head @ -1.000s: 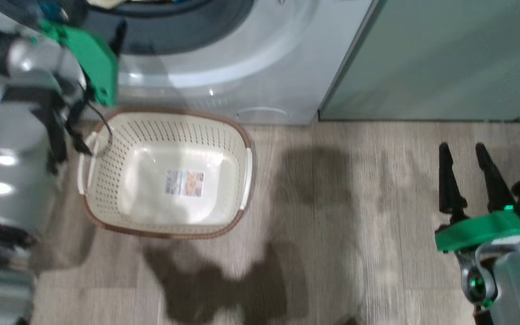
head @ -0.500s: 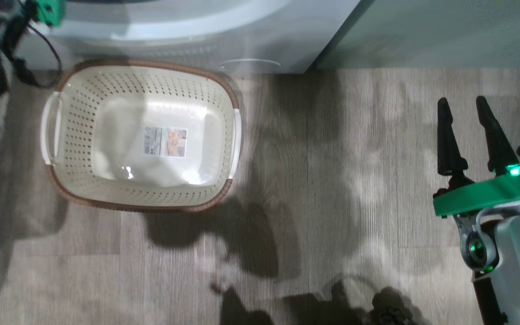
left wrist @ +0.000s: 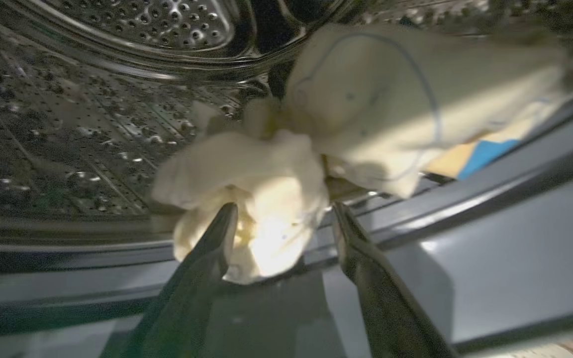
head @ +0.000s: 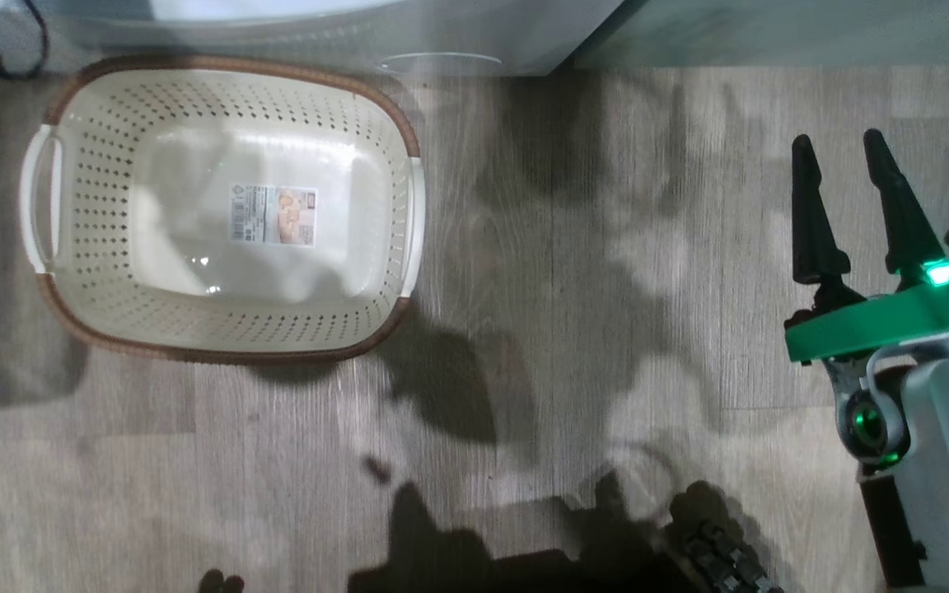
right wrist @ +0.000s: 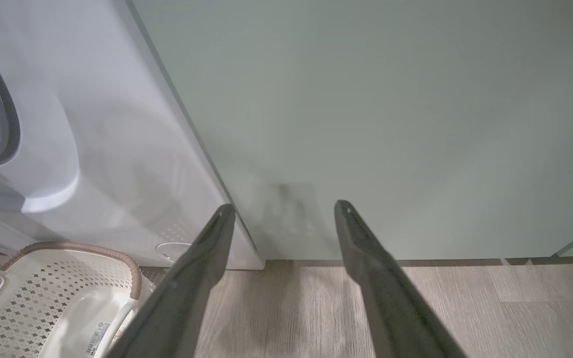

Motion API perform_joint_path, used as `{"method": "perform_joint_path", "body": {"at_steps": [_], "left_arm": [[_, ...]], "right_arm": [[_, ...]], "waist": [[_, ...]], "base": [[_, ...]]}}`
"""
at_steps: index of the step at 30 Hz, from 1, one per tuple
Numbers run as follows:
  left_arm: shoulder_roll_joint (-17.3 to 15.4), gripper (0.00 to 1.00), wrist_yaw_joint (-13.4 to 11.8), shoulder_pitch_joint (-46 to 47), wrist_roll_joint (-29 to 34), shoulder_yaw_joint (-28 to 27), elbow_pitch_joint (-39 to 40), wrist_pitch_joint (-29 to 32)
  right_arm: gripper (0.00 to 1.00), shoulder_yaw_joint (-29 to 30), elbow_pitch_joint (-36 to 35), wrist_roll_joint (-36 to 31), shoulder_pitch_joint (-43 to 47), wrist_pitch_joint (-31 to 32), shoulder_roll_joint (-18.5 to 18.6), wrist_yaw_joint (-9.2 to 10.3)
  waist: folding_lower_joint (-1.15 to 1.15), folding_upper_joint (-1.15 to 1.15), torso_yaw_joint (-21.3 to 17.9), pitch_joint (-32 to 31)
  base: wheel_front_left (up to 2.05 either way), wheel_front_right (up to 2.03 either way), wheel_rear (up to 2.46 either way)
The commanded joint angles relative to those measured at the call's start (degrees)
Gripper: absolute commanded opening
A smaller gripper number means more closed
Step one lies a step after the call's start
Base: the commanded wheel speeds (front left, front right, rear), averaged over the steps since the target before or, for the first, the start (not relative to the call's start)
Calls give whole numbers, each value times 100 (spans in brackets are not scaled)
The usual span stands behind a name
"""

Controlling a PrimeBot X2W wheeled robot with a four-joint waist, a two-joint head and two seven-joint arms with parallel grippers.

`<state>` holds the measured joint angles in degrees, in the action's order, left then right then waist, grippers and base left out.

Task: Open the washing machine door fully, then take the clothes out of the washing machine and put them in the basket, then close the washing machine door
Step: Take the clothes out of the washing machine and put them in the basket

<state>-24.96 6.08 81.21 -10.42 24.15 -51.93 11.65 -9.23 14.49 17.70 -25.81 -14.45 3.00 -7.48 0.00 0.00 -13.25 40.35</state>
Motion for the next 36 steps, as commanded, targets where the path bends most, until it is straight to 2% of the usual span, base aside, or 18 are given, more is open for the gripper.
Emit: {"method": "perform_joint_path", "body": {"at_steps": [1, 6, 15, 16, 17, 19, 26, 36], "left_arm": [[-346, 100, -93, 313, 66, -92, 81, 27], [-344, 100, -202, 572, 157, -5, -193, 121], [-315, 100, -96, 832, 152, 155, -666, 239], [-317, 81, -88, 838, 147, 168, -708, 224], [-315, 48, -74, 843, 137, 181, -749, 212], [-301, 0, -42, 849, 105, 204, -820, 186], [-217, 0, 19, 783, -33, 243, -1024, -1], [124, 0, 33, -44, -477, 96, -1225, -715]], "right_arm": [[100, -103, -161, 60, -8, -55, -13, -1], [100, -138, -179, 100, -90, -55, -13, -1], [100, -167, -195, 159, -151, -55, -13, -1], [100, -170, -194, 166, -155, -55, -13, -1], [100, -173, -194, 170, -157, -55, -13, -1], [100, -172, -193, 175, -157, -55, -13, -1], [100, -116, -142, 153, -147, -55, -13, -1], [100, 45, 11, -35, 215, -55, -13, -1]], "waist": [[0, 0, -24, 53], [0, 0, -60, 184], [0, 0, -122, 363], [0, 0, -129, 372], [0, 0, -135, 379], [0, 0, -137, 381], [0, 0, -76, 283], [0, 0, 204, -538]], "base": [[0, 0, 0], [0, 0, 0], [0, 0, 0], [0, 0, 0], [0, 0, 0], [0, 0, 0], [0, 0, 0], [0, 0, 0]]}}
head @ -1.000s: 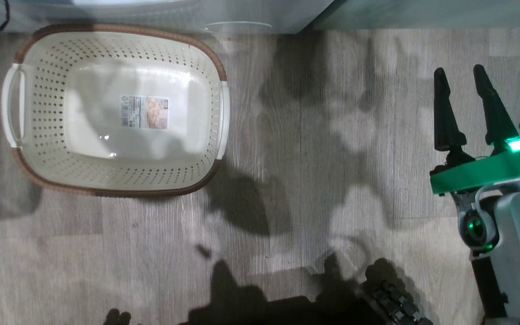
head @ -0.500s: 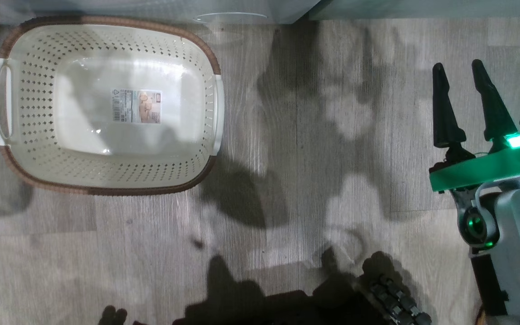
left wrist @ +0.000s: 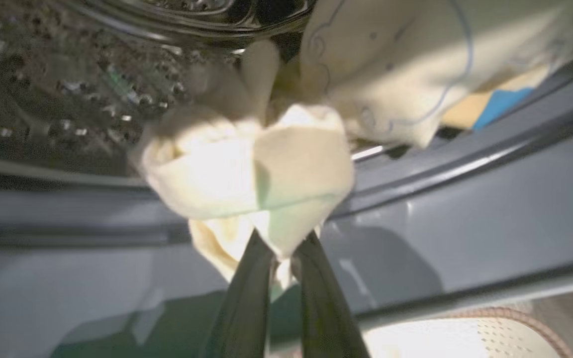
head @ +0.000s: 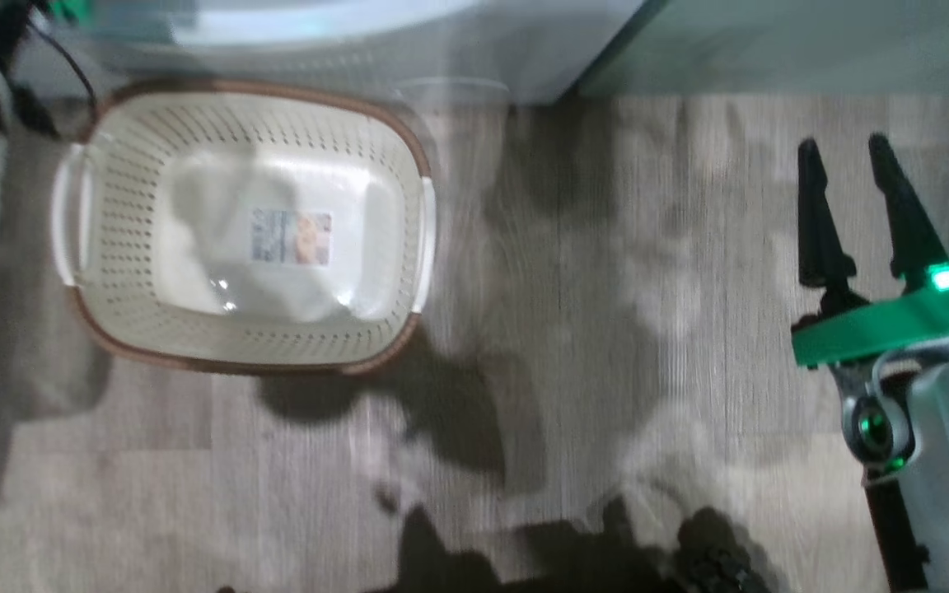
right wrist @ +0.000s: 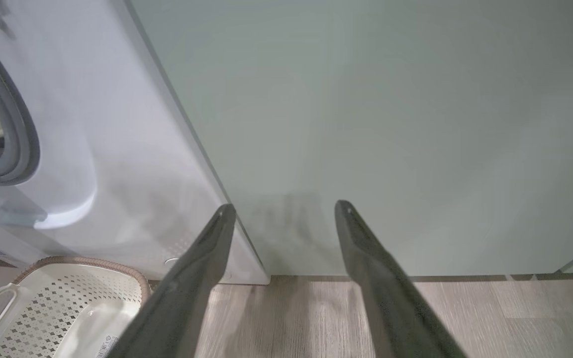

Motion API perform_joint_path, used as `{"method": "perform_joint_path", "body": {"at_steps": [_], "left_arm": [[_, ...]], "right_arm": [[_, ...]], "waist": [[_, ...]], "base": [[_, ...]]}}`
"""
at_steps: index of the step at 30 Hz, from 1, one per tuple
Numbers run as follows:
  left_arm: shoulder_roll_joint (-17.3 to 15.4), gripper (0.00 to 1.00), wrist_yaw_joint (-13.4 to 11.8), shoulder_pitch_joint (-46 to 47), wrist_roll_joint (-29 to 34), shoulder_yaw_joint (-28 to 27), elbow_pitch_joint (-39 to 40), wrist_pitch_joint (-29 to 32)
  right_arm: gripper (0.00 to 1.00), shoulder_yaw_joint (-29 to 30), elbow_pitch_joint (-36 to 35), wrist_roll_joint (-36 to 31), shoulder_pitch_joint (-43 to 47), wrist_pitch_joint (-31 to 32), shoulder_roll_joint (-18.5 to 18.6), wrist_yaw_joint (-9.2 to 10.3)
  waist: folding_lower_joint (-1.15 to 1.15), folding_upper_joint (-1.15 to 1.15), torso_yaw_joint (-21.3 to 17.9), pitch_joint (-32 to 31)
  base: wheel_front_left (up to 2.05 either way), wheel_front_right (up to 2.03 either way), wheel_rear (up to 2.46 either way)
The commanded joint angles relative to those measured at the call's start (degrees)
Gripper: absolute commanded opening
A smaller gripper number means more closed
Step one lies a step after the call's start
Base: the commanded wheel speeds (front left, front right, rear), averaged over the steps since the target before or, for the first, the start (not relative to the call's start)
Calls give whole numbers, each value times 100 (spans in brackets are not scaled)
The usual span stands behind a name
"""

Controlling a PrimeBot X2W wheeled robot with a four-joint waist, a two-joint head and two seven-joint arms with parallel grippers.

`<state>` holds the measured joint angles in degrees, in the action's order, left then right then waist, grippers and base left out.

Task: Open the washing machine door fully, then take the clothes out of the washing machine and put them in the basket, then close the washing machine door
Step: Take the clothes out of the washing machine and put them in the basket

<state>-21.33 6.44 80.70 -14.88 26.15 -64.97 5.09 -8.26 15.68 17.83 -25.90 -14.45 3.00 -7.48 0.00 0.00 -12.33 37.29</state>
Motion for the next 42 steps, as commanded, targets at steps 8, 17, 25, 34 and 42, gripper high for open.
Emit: {"method": "perform_joint_path", "body": {"at_steps": [8, 17, 25, 34, 42], "left_arm": [[150, 0, 3, -808, -321, -163, 55, -470], [577, 0, -104, -1840, -683, -287, 193, -948], [833, 0, -146, -2733, -956, -351, 447, -1114], [1038, 0, -284, -3792, -1214, -381, 819, -1102], [1188, 0, -328, -4490, -1359, -294, 974, -846]], "right_arm": [[100, 79, -1, -255, 615, -55, -13, -1], [100, 162, 120, -423, 1091, -55, -13, -1], [100, 243, 190, -514, 1460, -55, -12, -1], [100, 283, 180, -512, 1650, -55, 61, -1], [100, 281, 137, -526, 1680, -55, 98, -1]], "waist": [[0, 0, 372, -934], [0, 0, 561, -1843], [0, 0, 660, -2415], [0, 0, 694, -2686], [0, 0, 690, -2678]], "base": [[0, 0, 0], [0, 0, 0], [0, 0, 0], [0, 0, 0], [0, 0, 0]]}}
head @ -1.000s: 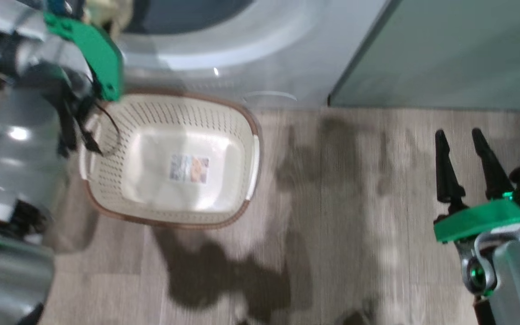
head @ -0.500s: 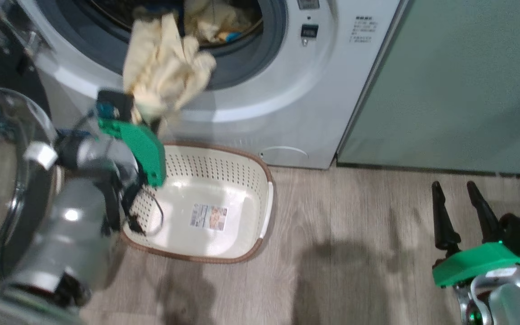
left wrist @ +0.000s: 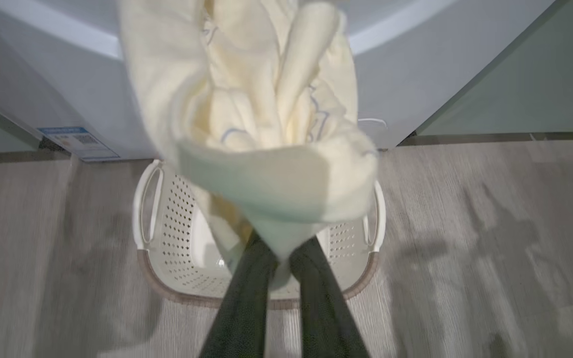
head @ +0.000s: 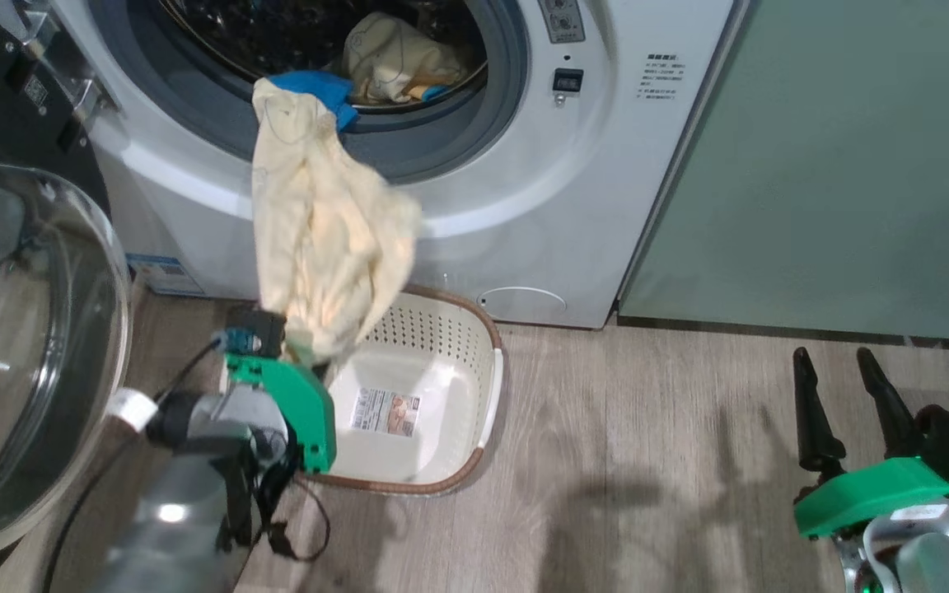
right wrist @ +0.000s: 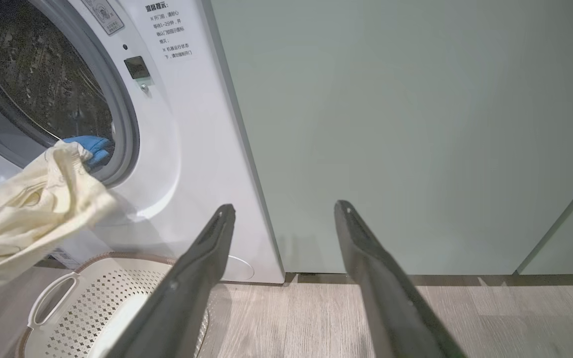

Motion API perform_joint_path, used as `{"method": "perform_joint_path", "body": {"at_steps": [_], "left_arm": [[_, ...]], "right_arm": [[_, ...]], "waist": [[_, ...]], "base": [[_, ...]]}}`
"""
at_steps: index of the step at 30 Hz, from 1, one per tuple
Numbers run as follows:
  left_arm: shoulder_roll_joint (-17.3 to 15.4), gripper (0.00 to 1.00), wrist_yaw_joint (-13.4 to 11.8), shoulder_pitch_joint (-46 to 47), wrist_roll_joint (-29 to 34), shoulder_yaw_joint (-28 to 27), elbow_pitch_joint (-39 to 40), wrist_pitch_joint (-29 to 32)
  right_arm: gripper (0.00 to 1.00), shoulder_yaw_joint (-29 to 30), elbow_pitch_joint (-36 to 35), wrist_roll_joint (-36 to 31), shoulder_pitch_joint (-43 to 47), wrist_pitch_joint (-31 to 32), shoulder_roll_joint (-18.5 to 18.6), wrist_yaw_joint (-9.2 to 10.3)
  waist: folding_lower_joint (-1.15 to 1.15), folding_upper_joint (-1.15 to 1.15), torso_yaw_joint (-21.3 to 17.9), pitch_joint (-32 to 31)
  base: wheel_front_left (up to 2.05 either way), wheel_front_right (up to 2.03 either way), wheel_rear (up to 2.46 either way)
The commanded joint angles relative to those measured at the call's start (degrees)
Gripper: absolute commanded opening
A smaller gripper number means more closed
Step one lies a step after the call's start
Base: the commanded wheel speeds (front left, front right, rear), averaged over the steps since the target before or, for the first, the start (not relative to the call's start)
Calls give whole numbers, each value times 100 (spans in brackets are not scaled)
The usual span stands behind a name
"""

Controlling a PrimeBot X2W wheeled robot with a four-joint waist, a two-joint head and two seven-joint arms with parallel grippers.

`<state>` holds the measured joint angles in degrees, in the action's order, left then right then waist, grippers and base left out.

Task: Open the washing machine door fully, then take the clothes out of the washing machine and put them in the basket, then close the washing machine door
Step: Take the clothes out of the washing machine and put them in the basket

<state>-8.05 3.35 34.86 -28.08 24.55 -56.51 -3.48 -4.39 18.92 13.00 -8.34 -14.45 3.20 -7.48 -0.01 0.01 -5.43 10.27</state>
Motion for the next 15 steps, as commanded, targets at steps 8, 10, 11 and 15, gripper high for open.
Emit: {"method": "perform_joint_path", "body": {"at_steps": [8, 10, 11, 15], "left_arm": [[-148, 0, 33, 22, -143, -104, -258, 169], [-152, 0, 47, 49, -162, -112, -337, 167], [-160, 0, 57, 86, -167, -109, -420, 163], [-168, 0, 117, 296, -196, -104, -747, 116]], "right_arm": [[100, -146, -243, -31, -260, -55, 113, -1], [100, -142, -251, -31, -284, -55, 112, -1], [100, -140, -258, -31, -306, -55, 112, -1], [100, -129, -294, -34, -414, -55, 104, -1]], "waist": [[1, -1, -184, 314], [1, -1, -218, 364], [1, -1, -250, 414], [1, -1, -372, 672]], "base": [[0, 0, 0], [0, 0, 0], [0, 0, 0], [0, 0, 0]]}}
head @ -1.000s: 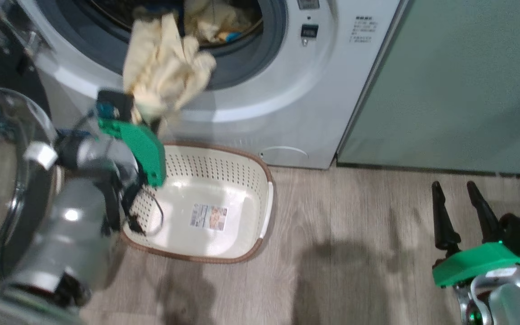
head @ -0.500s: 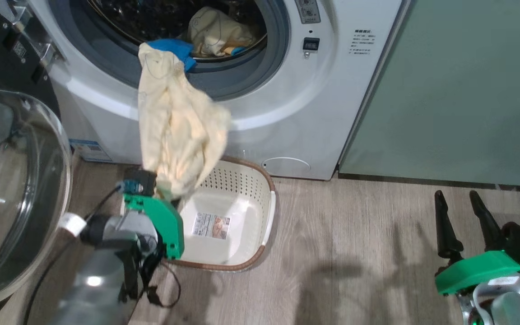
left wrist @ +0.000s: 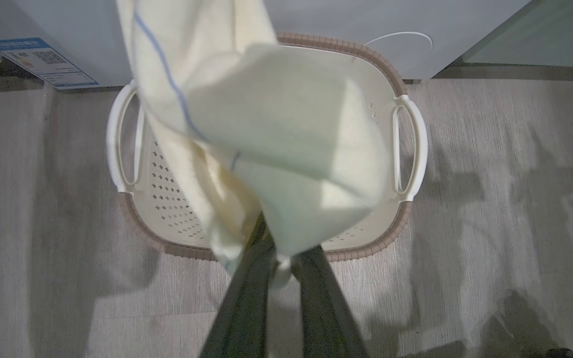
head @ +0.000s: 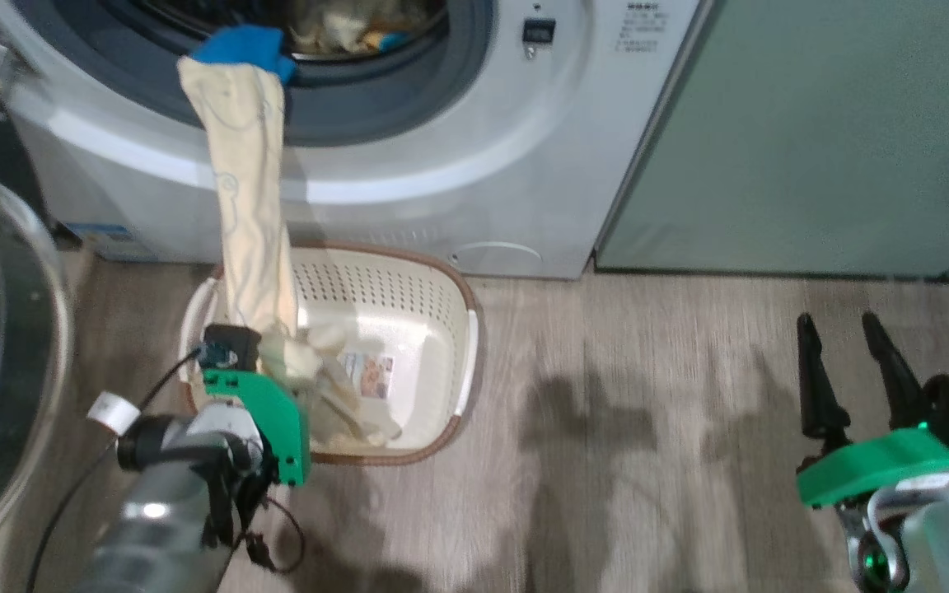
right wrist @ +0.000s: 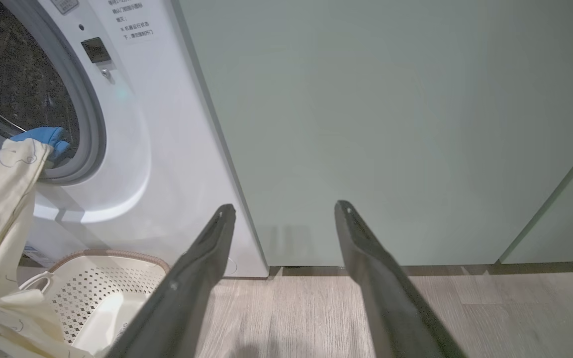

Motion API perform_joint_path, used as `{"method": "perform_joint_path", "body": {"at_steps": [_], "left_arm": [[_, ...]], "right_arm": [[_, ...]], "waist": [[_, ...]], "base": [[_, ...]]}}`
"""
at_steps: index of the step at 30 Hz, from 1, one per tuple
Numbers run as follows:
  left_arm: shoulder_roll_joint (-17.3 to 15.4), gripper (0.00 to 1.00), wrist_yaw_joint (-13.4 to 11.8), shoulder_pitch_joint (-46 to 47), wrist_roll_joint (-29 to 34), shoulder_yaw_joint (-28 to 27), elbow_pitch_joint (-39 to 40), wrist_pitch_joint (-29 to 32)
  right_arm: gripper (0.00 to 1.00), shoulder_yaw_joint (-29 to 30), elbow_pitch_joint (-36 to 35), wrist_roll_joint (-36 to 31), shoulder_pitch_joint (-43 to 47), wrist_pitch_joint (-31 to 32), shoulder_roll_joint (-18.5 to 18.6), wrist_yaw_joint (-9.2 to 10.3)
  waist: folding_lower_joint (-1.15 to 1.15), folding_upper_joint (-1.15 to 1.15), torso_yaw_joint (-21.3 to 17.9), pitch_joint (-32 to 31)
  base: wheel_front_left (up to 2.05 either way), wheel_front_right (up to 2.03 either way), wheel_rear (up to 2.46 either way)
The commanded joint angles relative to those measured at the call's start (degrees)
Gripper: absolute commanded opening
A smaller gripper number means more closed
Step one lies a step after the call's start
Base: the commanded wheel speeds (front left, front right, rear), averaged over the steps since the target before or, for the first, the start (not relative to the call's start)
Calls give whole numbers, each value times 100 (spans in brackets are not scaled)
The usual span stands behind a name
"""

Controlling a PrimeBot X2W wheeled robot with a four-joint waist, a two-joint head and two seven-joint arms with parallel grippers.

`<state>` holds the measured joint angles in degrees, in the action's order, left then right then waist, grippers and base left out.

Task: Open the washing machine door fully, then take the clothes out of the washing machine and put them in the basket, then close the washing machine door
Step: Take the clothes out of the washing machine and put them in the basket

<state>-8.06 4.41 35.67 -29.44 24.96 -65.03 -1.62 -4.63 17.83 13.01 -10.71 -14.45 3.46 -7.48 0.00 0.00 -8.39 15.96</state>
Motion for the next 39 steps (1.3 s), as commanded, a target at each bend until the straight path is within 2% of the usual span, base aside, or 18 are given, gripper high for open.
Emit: {"method": "perform_joint_path", "body": {"at_steps": [1, 11, 19, 26, 28, 29, 30, 39], "left_arm": [[-166, 0, 23, 281, -69, -148, 34, -112], [-235, 0, 94, 891, -130, -159, -641, -281], [-408, 0, 148, 1078, -159, -118, -819, -215], [-514, 0, 157, 1112, -199, -101, -868, -226], [-502, 48, 174, 1074, -244, -111, -877, -298], [-491, 85, 180, 1053, -272, -127, -878, -347], [-482, 100, 184, 1030, -291, -137, -880, -406], [-426, 100, 252, 956, -385, -130, -887, -904]], "right_arm": [[100, -109, -193, -38, -208, -55, 75, -1], [100, -119, -317, -74, -556, -55, 22, -1], [100, -152, -385, -82, -798, -55, -14, -1], [100, -152, -408, -102, -879, -55, -33, -1], [100, -135, -391, -107, -864, -55, -38, -1], [100, -120, -385, -107, -857, -55, -39, -1], [100, -104, -382, -104, -851, -55, -41, -1], [100, -96, -328, -97, -792, -55, -49, -1]], "waist": [[0, 0, -104, 174], [0, 0, -343, 915], [0, 0, -543, 1386], [0, 0, -646, 1550], [0, 0, -646, 1510], [0, 0, -639, 1486], [0, 0, -632, 1457], [0, 0, -481, 1144]], "base": [[0, 0, 0], [0, 0, 0], [0, 0, 0], [0, 0, 0], [0, 0, 0], [0, 0, 0], [0, 0, 0], [0, 0, 0]]}}
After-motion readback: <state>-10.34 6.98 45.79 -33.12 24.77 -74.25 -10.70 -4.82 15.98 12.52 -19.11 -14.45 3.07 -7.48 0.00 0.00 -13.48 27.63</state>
